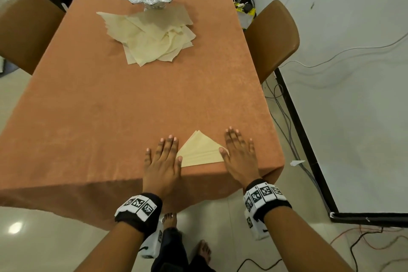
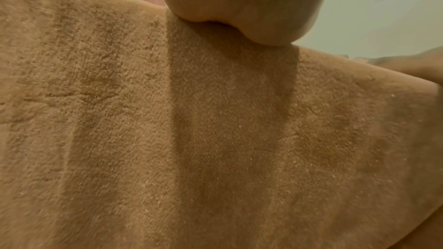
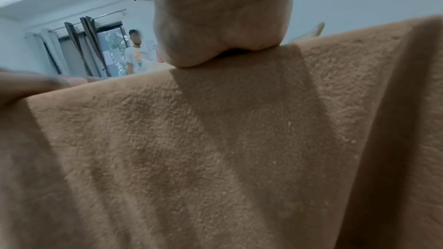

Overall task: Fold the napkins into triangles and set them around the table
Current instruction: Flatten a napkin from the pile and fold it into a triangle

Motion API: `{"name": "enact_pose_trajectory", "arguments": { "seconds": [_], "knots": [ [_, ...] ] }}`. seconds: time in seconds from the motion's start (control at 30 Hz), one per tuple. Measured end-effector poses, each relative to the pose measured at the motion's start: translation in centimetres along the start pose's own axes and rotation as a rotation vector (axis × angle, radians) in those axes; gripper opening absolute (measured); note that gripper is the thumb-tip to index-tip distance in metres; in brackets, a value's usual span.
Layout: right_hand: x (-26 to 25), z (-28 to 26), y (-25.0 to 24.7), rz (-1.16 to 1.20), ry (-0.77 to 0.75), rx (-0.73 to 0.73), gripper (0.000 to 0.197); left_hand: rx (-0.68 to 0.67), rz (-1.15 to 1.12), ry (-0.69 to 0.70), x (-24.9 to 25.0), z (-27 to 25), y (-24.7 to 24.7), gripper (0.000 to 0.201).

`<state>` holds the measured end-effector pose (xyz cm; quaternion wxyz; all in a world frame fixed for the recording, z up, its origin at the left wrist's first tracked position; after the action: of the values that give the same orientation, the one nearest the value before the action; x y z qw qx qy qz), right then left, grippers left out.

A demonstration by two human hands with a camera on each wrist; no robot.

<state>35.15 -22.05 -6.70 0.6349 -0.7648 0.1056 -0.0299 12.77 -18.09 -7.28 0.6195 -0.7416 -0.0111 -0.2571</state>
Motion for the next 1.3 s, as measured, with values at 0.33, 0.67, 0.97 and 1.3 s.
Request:
{"name": "enact_pose_trajectory", "arguments": {
  "seconds": [0.33,0.67,0.97,1.3],
  "knots": [
    [2.3,-2.5,-3.4,0.163,0.094,0.113,0.033,-0.05,0.066,0.108,5.2,6.3,-4.0,0.036],
    [1.9,-1.1,-3.2,0.264,0.038,-0.036,0.006,-0.222,-0.074,0.102,6.9,9.7,-2.6,0.005],
    [4.0,2.9,-4.6,1.345,0.474,-0.256,0.034,-0.332,-0.509,-0.028,6.4,14.8,-4.4,0.018],
    [2.6,10.8,-5.6,1.461,0.684,-0.092,0.057,-0.364,-1.122,-0.123,7.2,18.6,-6.2,0.021]
  ]
}}
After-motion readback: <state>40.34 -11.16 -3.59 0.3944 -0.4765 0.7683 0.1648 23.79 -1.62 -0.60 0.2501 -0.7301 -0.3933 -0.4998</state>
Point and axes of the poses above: each hand's wrist, its own z-axis towards the middle knuckle, its own y-axis out of the palm, x = y × z, the point moved 6 cm from there along z, towards the middle knuckle, and after that the axes turned 6 degrees about -z, right-handed, at the moved point
